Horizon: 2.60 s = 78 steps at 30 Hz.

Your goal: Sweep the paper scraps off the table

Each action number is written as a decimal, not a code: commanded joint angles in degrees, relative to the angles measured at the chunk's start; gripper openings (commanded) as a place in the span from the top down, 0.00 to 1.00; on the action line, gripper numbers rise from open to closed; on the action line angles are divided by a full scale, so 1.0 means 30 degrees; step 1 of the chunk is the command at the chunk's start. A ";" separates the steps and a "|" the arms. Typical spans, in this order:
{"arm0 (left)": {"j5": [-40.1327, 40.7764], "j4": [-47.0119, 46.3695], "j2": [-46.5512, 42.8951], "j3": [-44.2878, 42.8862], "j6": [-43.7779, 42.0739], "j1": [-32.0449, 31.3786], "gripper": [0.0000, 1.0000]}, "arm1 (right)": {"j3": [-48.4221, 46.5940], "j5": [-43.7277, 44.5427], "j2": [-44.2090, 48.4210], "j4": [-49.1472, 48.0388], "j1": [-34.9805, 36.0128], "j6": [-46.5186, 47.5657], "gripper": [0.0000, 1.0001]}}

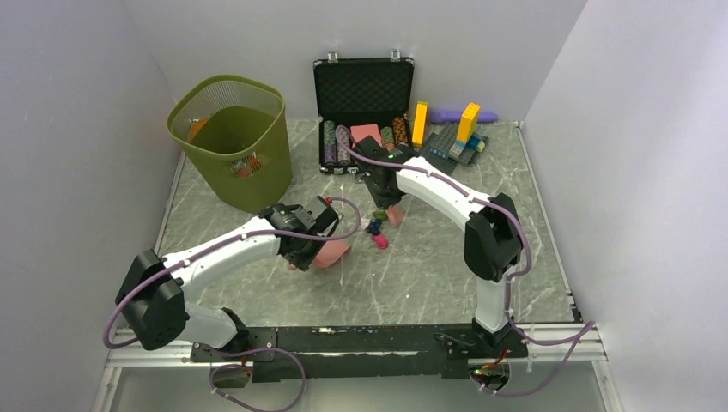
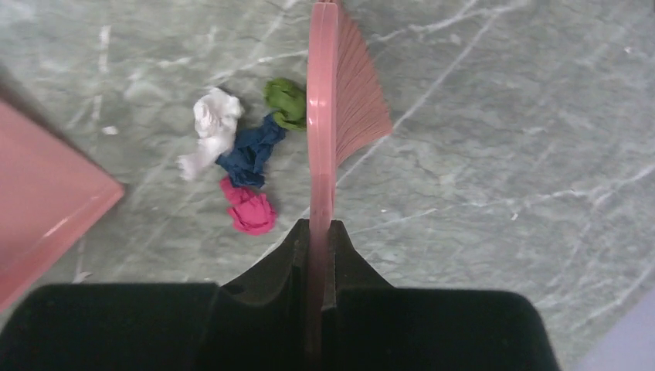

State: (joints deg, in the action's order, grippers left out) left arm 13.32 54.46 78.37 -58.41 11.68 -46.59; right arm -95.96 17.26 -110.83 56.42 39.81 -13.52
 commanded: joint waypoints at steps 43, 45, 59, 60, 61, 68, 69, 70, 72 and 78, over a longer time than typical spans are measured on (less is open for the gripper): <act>-0.6224 -0.1426 0.4581 -0.2593 -0.2060 -0.0129 1.00 | -0.5105 -0.8248 0.0197 0.5208 0.2016 0.8574 1.00; -0.6188 -0.1543 0.4682 -0.2626 -0.1973 -0.0141 1.00 | -0.5254 -0.8049 0.0660 0.5015 0.1848 0.7819 1.00; -0.5278 -0.1754 0.4354 -0.1701 -0.1331 -0.0750 1.00 | -0.4679 0.1997 0.0750 0.6038 -0.0058 0.4536 1.00; -0.5241 -0.1747 0.4384 -0.1668 -0.1322 -0.0817 1.00 | -0.4364 0.1959 0.0521 0.6216 0.0118 0.4536 1.00; -0.5240 -0.1772 0.4387 -0.1649 -0.1306 -0.0873 1.00 | -0.4105 0.1752 0.0298 0.6359 0.0374 0.4535 1.00; -0.4752 -0.1801 0.4746 -0.2017 -0.1358 -0.1114 1.00 | -0.2884 -0.1985 -0.0924 0.6503 0.2969 0.5105 1.00; -0.4685 -0.1778 0.4825 -0.2031 -0.1343 -0.1144 1.00 | -0.3115 -0.2718 -0.1021 0.6556 0.3327 0.5134 1.00; -0.4603 -0.1801 0.4867 -0.2066 -0.1316 -0.1163 1.00 | -0.3488 -0.3703 -0.1074 0.6672 0.3504 0.5138 1.00; -0.4499 -0.1938 0.4935 -0.2014 -0.1220 -0.1184 1.00 | -0.4272 -0.5477 -0.0967 0.6683 0.3657 0.5178 1.00; -0.3530 -0.3135 0.5037 -0.1411 -0.0266 -0.1652 1.00 | -0.5972 -0.7905 -0.0128 0.6532 0.3247 0.4617 1.00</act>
State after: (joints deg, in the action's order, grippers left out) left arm -0.36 51.92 92.90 -62.78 7.99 -50.43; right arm -109.65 6.17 -114.02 76.60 48.77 2.04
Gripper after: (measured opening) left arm 0.339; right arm 0.096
